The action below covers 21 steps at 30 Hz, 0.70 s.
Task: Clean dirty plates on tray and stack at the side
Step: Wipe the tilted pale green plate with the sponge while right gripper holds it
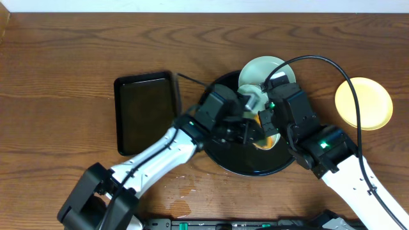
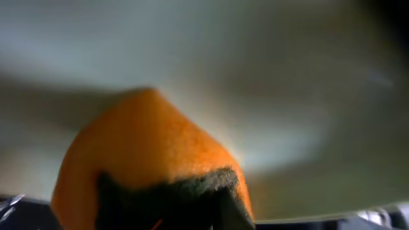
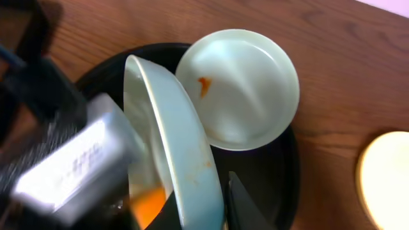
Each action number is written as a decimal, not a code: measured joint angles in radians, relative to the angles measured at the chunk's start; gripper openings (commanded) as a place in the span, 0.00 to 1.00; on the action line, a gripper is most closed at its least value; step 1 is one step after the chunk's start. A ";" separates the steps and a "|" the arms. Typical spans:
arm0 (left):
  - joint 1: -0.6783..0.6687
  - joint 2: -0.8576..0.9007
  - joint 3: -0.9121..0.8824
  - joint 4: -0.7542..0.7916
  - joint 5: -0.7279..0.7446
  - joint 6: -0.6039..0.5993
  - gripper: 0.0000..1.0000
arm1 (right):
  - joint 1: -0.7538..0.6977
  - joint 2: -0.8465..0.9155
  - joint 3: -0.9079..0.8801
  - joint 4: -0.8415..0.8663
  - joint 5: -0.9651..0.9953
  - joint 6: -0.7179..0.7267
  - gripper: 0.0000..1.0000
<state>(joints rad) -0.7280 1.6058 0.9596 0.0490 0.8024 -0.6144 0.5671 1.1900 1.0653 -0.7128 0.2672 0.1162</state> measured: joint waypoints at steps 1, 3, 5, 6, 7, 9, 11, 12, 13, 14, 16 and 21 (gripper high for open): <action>-0.009 0.000 -0.001 0.037 0.021 -0.015 0.07 | 0.000 0.000 0.000 -0.002 0.007 -0.006 0.01; -0.018 0.000 -0.005 0.131 0.068 -0.048 0.07 | 0.000 0.000 0.000 -0.002 0.024 -0.016 0.01; -0.018 0.001 -0.008 0.208 0.101 -0.089 0.07 | 0.000 -0.003 0.002 0.000 0.034 -0.023 0.01; -0.014 0.004 -0.013 0.248 0.117 -0.106 0.07 | -0.001 -0.008 0.004 0.000 0.042 -0.026 0.01; -0.013 0.005 -0.016 0.279 0.129 -0.122 0.07 | -0.001 -0.013 0.006 0.000 0.046 -0.027 0.01; -0.012 0.005 -0.018 0.309 0.147 -0.145 0.07 | -0.001 -0.022 0.010 -0.001 0.049 -0.031 0.01; -0.012 0.005 -0.018 0.316 0.157 -0.154 0.07 | -0.001 -0.025 0.011 -0.002 0.051 -0.034 0.01; -0.012 0.005 -0.018 0.313 0.157 -0.155 0.07 | -0.001 -0.025 0.011 -0.002 0.051 -0.034 0.01; -0.012 0.005 -0.018 0.306 0.157 -0.151 0.07 | -0.001 -0.025 0.011 -0.004 0.051 -0.034 0.01; -0.012 0.004 -0.018 0.290 0.154 -0.145 0.07 | -0.001 -0.024 0.011 -0.006 0.049 -0.034 0.01; -0.012 0.000 -0.016 0.237 0.136 -0.127 0.08 | -0.001 -0.017 0.011 -0.010 0.038 -0.034 0.01; -0.012 -0.017 -0.003 0.043 0.042 -0.061 0.07 | 0.000 -0.002 0.006 -0.006 0.002 -0.026 0.01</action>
<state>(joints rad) -0.7403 1.5890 0.9562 0.0925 0.8444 -0.6750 0.5671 1.1877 1.0710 -0.7185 0.2691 0.0906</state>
